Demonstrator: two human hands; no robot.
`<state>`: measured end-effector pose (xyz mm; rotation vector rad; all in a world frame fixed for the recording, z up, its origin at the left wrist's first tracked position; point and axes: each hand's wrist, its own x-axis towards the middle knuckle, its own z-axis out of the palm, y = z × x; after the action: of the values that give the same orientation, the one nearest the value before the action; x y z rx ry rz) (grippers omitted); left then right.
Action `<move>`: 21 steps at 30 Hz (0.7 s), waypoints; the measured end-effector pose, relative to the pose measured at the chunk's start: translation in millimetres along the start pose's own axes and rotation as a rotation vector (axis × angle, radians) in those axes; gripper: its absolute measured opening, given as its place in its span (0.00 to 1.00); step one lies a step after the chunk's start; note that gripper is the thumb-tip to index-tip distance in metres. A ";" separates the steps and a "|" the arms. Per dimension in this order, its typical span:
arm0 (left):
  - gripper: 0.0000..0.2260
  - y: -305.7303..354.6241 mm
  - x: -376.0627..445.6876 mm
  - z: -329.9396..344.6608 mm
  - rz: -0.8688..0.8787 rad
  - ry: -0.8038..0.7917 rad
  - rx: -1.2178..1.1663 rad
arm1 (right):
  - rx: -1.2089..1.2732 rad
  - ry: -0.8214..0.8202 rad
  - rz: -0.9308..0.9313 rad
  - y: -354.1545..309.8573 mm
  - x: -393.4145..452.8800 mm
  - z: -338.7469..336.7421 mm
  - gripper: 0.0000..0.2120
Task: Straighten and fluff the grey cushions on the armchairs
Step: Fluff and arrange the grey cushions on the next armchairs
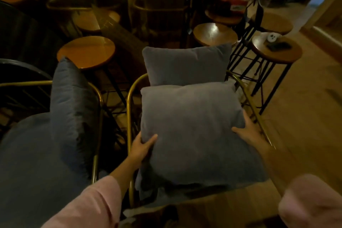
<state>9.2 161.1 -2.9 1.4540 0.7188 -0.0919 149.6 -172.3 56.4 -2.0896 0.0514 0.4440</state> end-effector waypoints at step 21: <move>0.05 41.4 -28.6 -185.6 0.556 0.671 0.133 | -0.463 -0.073 -0.138 -138.7 22.2 244.9 0.34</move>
<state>-66.0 327.9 56.6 1.7794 0.8181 0.8223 128.2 109.1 47.3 -2.5064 -0.2596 0.4808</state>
